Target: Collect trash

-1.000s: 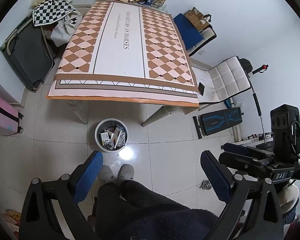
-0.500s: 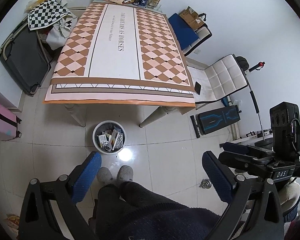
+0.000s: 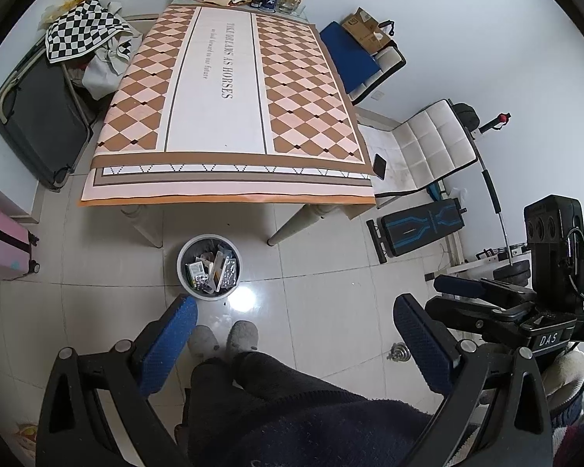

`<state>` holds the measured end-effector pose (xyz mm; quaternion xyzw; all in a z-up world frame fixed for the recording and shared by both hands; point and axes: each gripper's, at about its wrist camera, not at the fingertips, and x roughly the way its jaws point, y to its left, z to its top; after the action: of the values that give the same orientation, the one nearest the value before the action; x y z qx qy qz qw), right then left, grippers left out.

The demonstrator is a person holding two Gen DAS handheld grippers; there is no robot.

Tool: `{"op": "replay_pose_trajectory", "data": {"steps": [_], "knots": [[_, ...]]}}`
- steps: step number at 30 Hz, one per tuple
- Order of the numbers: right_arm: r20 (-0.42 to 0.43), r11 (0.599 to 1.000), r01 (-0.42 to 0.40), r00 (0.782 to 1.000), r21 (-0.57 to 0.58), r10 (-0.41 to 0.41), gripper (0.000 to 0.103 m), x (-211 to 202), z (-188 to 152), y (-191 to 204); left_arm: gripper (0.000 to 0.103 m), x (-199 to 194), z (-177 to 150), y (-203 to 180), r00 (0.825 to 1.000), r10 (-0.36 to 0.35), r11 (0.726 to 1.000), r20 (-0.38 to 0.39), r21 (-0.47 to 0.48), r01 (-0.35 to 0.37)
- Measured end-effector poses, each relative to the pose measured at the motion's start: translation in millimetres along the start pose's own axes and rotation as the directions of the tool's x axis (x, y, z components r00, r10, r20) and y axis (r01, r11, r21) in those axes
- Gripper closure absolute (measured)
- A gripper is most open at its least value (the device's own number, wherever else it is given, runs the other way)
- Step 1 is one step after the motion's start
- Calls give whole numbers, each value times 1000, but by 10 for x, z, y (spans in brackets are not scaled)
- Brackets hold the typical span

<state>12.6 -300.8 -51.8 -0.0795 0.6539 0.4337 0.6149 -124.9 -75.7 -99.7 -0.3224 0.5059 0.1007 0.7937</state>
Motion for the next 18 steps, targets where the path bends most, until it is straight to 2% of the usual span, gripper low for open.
{"op": "replay_pose_trajectory", "data": {"steps": [18], "knots": [[-11, 1000, 3, 1000, -7, -3, 0, 21, 28, 15, 0, 1, 1, 14, 1000, 0, 1000, -4, 0, 0]]}}
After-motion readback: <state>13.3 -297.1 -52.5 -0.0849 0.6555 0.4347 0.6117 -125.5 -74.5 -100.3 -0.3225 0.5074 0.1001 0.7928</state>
